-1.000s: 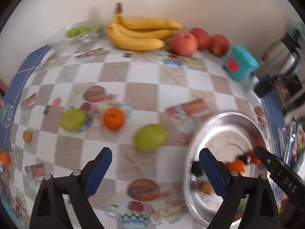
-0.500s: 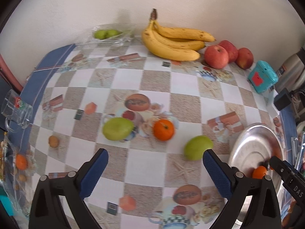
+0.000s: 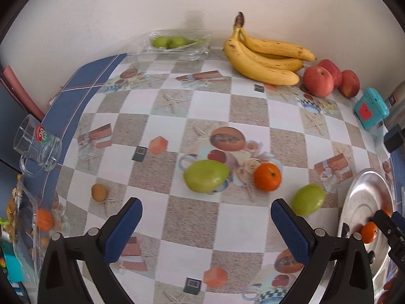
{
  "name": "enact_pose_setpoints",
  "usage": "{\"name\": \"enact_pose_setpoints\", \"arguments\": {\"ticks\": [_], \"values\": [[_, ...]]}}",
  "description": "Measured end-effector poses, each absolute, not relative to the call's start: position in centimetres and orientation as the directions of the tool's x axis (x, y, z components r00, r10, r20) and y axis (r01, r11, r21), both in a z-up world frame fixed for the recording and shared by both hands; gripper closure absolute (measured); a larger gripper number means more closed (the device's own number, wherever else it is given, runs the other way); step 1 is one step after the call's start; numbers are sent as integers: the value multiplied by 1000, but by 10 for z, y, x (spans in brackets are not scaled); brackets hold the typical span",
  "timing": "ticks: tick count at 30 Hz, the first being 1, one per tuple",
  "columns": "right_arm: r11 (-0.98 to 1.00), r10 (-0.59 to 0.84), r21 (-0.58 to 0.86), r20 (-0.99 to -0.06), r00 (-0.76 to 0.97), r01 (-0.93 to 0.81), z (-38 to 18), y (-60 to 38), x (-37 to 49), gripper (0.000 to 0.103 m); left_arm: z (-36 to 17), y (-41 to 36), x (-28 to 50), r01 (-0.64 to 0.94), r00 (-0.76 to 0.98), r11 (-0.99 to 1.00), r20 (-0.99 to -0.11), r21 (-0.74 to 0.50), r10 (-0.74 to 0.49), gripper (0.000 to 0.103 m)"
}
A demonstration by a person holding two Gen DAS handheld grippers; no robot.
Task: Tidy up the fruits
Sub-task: 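Withdraw both grippers from the bowl toward the green pears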
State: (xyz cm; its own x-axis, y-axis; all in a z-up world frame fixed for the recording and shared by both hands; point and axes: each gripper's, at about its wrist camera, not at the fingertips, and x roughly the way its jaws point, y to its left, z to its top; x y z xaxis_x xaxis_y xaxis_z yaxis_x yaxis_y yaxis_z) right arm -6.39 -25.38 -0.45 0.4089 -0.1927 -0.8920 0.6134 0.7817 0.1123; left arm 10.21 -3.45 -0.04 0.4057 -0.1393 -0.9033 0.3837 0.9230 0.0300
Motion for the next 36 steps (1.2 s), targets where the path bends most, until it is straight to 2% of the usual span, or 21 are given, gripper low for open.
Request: {"name": "enact_pose_setpoints", "arguments": {"ticks": [14,28,36], "values": [[819,-118,158,-894,432,552,-15,-223,-35,10,1,11,131,342,427,938,-899,61,-97,0],[875,-26,214,-875,484,434,-17,-170,5,10,4,49,152,285,397,956,-899,-70,-185,0],[879,-44,199,-872,488,434,-22,-170,11,10,-3,25,148,329,361,939,-906,-96,-219,0]]}}
